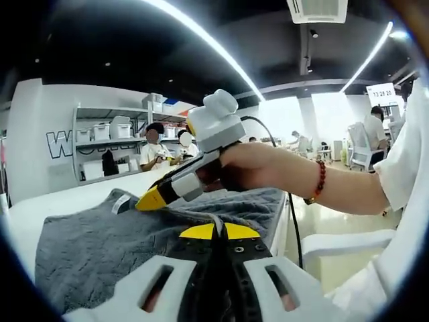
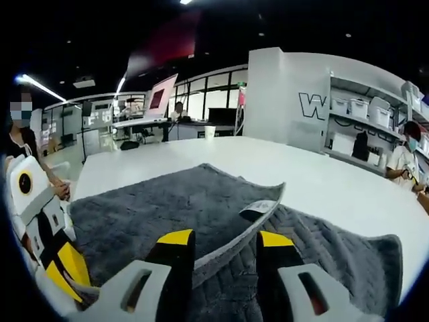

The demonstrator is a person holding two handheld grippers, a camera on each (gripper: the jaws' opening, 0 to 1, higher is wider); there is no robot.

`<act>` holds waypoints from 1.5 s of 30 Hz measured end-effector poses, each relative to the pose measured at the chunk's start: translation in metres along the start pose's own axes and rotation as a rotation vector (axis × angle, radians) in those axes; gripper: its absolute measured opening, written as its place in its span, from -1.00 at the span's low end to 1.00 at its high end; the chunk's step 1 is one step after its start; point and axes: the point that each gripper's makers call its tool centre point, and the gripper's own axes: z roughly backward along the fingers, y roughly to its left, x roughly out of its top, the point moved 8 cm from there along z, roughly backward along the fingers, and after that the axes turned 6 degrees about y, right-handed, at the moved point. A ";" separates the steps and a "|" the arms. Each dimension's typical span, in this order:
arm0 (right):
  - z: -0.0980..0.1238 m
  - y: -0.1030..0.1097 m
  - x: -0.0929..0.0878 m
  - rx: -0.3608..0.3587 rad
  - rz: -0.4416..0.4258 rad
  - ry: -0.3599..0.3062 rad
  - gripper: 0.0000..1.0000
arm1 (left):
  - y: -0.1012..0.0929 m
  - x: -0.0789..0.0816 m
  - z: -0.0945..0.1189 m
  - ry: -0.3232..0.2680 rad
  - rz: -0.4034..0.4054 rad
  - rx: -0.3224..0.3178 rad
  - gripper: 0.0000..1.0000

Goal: Open the folded towel by lifting each exposed corner and separating the folded layers until the towel lies flat within the target outline without major curled edges

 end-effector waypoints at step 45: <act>-0.039 -0.019 0.020 -0.034 -0.012 0.056 -0.34 | -0.003 0.002 0.005 -0.011 -0.016 -0.005 -0.94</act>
